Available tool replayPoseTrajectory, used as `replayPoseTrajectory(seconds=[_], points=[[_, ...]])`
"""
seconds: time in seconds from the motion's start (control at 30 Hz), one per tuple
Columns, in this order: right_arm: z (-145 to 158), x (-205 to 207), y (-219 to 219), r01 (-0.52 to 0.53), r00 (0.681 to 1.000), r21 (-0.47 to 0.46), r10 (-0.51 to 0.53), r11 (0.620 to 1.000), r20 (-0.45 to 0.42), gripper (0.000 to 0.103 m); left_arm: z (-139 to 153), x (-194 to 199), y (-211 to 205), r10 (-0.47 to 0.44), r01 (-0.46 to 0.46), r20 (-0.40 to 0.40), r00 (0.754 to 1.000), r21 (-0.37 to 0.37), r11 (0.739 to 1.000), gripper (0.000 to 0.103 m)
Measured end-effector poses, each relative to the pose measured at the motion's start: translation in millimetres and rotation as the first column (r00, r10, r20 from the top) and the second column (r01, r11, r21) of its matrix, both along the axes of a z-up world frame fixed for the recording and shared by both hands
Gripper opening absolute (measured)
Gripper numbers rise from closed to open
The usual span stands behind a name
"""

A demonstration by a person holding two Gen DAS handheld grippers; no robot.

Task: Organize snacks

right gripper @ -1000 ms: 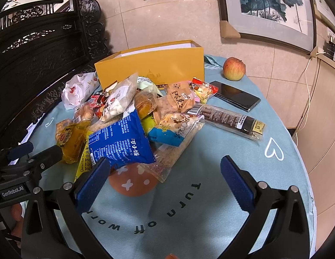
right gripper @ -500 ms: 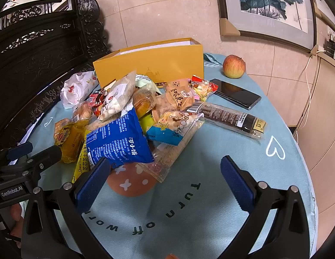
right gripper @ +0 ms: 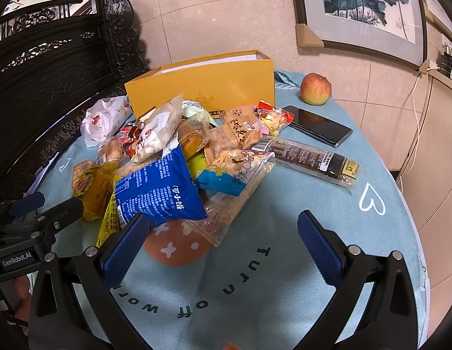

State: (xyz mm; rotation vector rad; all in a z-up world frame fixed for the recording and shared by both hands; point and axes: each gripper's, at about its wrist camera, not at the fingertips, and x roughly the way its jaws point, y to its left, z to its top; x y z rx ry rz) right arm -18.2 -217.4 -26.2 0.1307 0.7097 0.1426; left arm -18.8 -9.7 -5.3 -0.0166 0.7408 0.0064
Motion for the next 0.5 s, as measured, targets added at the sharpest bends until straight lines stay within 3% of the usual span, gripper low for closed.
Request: replayPoseTrajectory(seconds=[0.23,0.4,0.5], points=[[8,9,-9,0.001,1.0,-0.073,0.001,0.997,0.021,0.102,6,16,17,-0.013,0.013,0.004,1.0,0.003,1.0,0.101],[3,37,-13,-0.099,0.994,-0.131,0.092,0.986,-0.061,0.102,1,45,45,-0.015,0.012,-0.041,0.999,-0.065,0.998,0.101],[2,58,0,-0.168,0.981,-0.116,0.154,0.979,-0.117,0.102,-4,61,54,-0.004,-0.005,-0.095,0.995,-0.099,0.995,0.101]])
